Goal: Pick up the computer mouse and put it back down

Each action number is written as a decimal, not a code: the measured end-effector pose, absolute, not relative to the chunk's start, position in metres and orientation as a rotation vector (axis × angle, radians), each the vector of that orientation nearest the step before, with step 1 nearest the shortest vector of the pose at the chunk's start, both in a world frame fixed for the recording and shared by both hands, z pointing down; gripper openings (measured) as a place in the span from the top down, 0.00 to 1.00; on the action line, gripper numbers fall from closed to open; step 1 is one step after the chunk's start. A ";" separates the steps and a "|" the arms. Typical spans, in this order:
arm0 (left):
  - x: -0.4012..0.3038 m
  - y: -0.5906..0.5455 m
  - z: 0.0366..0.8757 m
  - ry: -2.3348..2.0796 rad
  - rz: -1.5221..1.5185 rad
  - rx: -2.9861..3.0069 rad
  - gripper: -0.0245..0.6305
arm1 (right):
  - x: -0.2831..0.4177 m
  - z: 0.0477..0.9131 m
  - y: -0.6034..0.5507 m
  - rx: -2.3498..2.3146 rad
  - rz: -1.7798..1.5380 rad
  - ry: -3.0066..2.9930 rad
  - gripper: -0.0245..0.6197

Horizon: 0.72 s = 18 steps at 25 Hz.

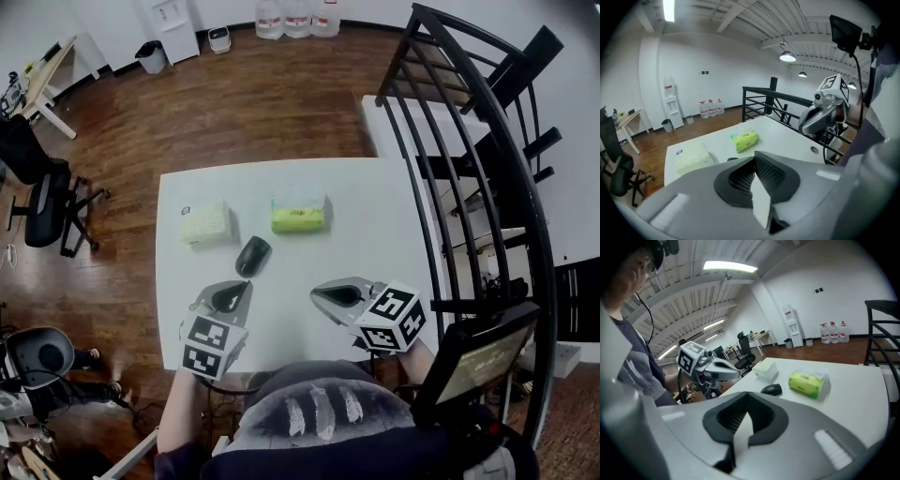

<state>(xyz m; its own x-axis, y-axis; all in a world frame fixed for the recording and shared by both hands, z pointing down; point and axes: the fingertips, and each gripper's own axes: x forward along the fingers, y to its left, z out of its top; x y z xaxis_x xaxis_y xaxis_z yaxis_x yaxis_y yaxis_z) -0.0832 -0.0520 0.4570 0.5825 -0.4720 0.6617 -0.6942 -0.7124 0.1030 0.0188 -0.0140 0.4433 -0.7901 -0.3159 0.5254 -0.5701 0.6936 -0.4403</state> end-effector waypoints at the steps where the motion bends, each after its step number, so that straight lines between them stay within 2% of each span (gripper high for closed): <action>1: -0.083 -0.042 0.452 -0.934 0.873 2.474 0.94 | 0.015 0.438 -0.010 0.690 0.839 -2.499 0.95; 11: -0.115 0.035 0.426 -0.883 0.797 2.539 0.94 | -0.021 0.420 0.040 0.786 0.936 -2.551 0.95; 18: -0.120 0.078 0.427 -0.834 0.866 2.579 0.94 | -0.024 0.425 0.087 0.834 1.001 -2.524 0.95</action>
<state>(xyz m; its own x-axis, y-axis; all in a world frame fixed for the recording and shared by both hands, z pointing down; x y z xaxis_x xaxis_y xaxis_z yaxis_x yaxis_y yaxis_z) -0.1196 0.0782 0.4266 0.6507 -0.4313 0.6250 -0.6086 -0.7884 0.0896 -0.0243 0.0869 0.4251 -0.7862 -0.4057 0.4662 -0.6150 0.5885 -0.5248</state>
